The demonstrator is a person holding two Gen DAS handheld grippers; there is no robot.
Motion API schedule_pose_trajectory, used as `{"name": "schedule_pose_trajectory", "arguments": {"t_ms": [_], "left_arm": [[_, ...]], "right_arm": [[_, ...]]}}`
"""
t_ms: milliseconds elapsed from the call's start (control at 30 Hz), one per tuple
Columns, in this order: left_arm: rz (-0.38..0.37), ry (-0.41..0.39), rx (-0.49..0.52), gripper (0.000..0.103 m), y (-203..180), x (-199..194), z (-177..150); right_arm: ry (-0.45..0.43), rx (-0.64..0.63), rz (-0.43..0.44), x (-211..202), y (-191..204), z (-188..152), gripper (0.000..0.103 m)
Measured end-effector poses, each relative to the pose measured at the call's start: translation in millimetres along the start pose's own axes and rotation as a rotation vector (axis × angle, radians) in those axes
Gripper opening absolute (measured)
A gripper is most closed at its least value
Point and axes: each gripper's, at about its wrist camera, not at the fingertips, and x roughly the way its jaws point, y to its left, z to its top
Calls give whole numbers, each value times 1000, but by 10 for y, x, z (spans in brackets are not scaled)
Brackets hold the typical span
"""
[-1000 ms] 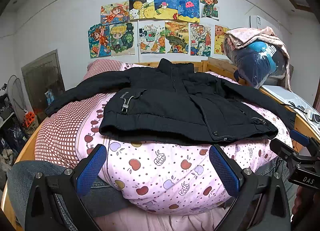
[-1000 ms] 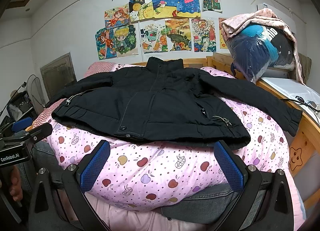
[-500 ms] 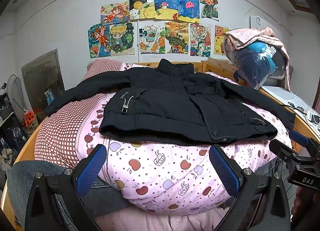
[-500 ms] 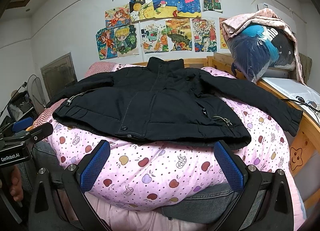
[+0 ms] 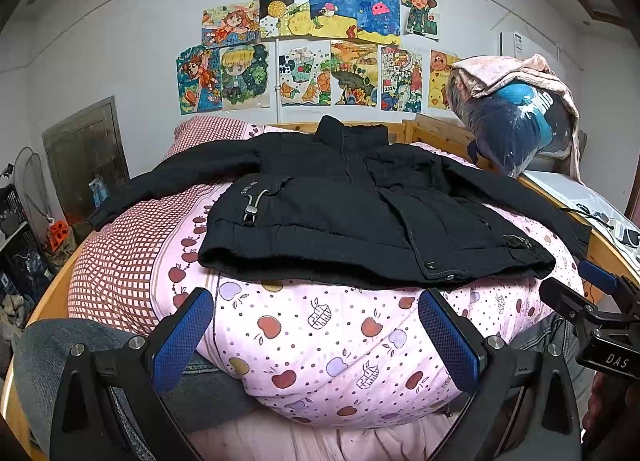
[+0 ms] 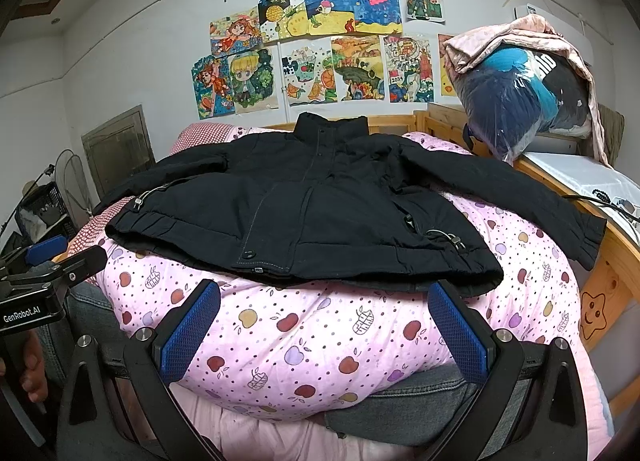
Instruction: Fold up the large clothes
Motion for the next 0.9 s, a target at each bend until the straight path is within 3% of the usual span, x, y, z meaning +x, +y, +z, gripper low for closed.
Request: {"name": "schedule_pose_trajectory", "arguments": {"t_ms": [900], "left_arm": [[-2,3,-3,103,22,27,2]], "right_arm": [[5,5,2,43,-27,-40,102]]}}
